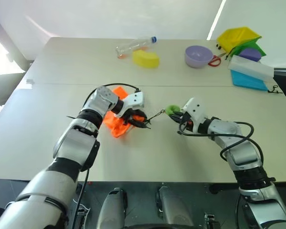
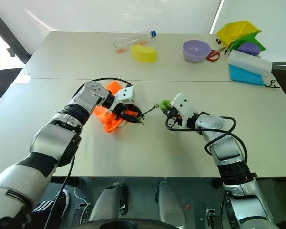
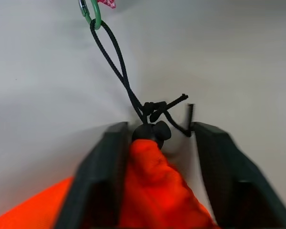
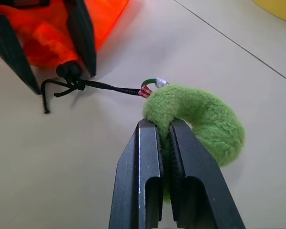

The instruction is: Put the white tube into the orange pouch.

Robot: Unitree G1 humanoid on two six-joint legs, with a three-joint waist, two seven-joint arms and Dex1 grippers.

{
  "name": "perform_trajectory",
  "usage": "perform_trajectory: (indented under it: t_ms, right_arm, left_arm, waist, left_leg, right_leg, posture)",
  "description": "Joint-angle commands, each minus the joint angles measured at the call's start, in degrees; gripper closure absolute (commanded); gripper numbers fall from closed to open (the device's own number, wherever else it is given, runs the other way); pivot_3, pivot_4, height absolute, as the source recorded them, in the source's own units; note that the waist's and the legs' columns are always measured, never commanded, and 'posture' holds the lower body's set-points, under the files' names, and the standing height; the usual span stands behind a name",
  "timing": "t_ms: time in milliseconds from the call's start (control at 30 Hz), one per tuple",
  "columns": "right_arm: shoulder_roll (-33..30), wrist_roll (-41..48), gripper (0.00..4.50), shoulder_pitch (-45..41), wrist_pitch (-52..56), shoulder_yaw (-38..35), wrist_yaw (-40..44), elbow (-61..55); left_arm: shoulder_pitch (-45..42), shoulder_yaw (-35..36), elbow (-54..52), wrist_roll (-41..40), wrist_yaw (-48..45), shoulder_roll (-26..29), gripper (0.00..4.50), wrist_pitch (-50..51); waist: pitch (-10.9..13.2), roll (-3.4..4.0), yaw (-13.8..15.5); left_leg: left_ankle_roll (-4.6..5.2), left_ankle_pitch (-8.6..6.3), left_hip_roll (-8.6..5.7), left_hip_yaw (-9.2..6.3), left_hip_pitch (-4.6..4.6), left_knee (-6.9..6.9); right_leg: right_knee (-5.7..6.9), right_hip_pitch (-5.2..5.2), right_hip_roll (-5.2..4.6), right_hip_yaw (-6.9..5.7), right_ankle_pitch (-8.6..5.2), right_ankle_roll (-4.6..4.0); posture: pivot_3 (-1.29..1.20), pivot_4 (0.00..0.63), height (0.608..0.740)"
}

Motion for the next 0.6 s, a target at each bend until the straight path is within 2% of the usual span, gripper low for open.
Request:
perform_trajectory:
  t_ms: [33,400,600]
  right_arm:
    - [-0.1,-0.2,4.5,-0.3,-1.0,-0.7,-0.1,-1.9]
    - [0.1,-0.6,4.5,-1.1,-1.3,-0.3,0.1,-1.3]
    - [-0.2,-1.3,4.5,-0.7,-1.7,-0.3,0.4,-1.3]
  left_arm:
    - [-0.8,2.0,0.0,-1.6,-1.1,-0.7,3.5,2.1]
    - [-0.4,2.8,-0.6,-1.2,-1.9,-0.6,3.5,1.9]
    - [0.2,1.9,-1.1,0.2,0.2,-0.3,3.5,-2.5]
  waist:
    - [0.0,0.0,0.0]
    - [0.0,0.0,0.0]
    - [0.0,0.0,0.0]
  left_leg:
    - [0.0,0.0,0.0,0.0,0.0,0.0]
    - [0.0,0.0,0.0,-0.01,0.0,0.01]
    - [0.0,0.0,0.0,0.0,0.0,0.01]
  right_leg:
    - [0.0,0.0,0.0,0.0,0.0,0.0]
    - [0.01,0.0,0.0,-0.01,0.01,0.01]
    - [0.01,0.0,0.0,-0.01,0.01,0.02]
  posture:
    - [0.0,0.15,0.74]
    - [0.0,0.15,0.74]
    - [0.0,0.15,0.74]
